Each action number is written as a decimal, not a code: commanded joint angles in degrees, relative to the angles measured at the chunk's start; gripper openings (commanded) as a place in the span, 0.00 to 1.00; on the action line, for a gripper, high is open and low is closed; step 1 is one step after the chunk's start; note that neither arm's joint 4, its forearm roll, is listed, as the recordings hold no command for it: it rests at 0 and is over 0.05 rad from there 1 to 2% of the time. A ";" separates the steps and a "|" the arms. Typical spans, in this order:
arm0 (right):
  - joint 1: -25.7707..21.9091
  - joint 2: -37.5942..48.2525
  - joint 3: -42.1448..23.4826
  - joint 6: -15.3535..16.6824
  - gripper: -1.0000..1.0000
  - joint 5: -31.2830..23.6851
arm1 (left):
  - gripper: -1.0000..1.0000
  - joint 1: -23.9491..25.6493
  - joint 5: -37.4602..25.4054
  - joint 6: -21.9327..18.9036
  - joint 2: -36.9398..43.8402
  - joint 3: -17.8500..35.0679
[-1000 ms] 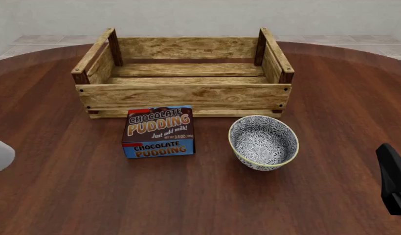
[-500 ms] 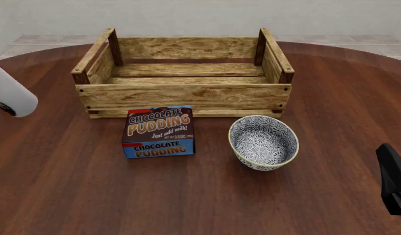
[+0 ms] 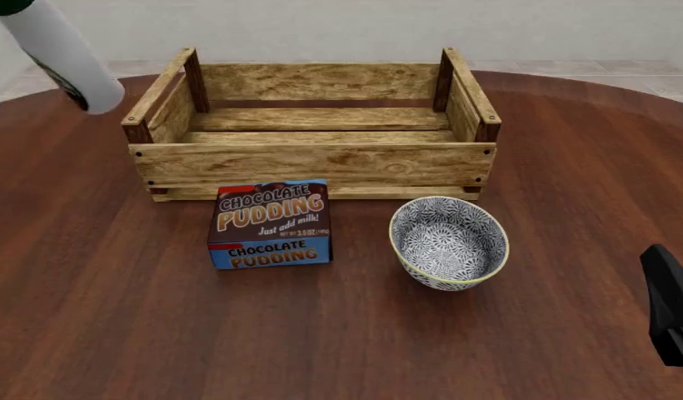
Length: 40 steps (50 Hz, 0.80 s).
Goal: Pick up the salad dressing and put it in the tray.
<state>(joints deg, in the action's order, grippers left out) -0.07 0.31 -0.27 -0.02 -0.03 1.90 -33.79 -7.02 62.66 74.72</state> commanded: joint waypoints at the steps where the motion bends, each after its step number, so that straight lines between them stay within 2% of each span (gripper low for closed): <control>1: 0.01 0.01 0.00 0.00 1.00 0.00 | 0.00 4.15 0.92 -1.29 9.16 9.13; 10: 0.00 0.01 0.00 0.00 1.00 -0.01 | 0.00 7.51 2.73 -2.05 17.67 15.74; 14: 0.00 0.01 0.00 0.00 1.00 -0.01 | 0.00 7.84 2.69 -1.87 22.38 21.49; 25: 0.01 0.01 0.00 0.01 1.00 -0.01 | 0.00 9.10 1.65 -1.35 31.43 31.26; 32: 0.00 0.00 0.00 0.00 1.00 0.00 | 0.00 10.07 -0.74 -0.34 38.37 40.11; 40: 0.00 0.01 0.00 0.00 1.00 -0.01 | 0.00 10.79 -0.85 0.40 43.73 44.50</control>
<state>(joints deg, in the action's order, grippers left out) -0.07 0.31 -0.27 -0.02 -0.03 11.64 -33.97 -6.68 99.33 111.51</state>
